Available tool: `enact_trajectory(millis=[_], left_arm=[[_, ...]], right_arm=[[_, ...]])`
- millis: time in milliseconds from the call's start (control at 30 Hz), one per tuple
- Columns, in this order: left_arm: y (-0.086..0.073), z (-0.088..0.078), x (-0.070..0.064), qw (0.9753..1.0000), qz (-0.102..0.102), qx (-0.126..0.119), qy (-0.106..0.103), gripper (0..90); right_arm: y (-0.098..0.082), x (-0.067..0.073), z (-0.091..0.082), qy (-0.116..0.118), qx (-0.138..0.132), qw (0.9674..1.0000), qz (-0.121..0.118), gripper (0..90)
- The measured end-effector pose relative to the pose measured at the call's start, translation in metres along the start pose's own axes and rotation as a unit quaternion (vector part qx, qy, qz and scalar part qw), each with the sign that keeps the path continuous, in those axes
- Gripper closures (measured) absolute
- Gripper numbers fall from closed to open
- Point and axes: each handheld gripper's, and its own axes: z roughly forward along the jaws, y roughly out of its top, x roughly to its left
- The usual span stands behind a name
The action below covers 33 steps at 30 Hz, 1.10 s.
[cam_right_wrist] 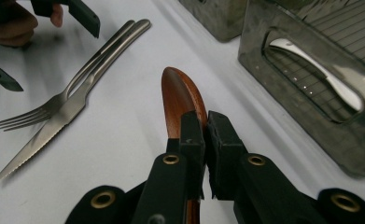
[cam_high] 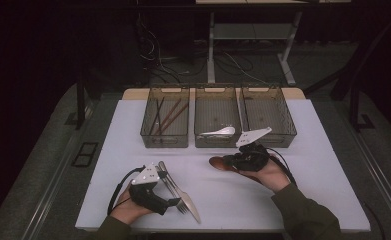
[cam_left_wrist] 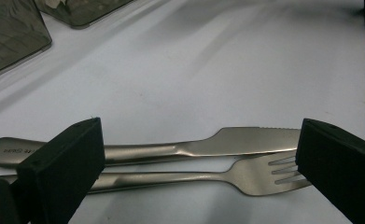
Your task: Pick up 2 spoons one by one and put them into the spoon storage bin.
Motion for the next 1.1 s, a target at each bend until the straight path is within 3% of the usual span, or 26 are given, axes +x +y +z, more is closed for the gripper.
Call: enact_trajectory(millis=[567,1100], left_arm=[[0.000,0.000,0.001,1.0000,-0.005,-0.001,0.001,0.7],[0.000,0.000,0.001,1.0000,-0.003,-0.002,0.001,0.7]], right_arm=[[0.017,-0.019,-0.015,-0.039,-0.030,0.9985,0.021,84.9],[0.063,-0.046,-0.022,-0.080,-0.050,0.9948,0.038,84.9]])
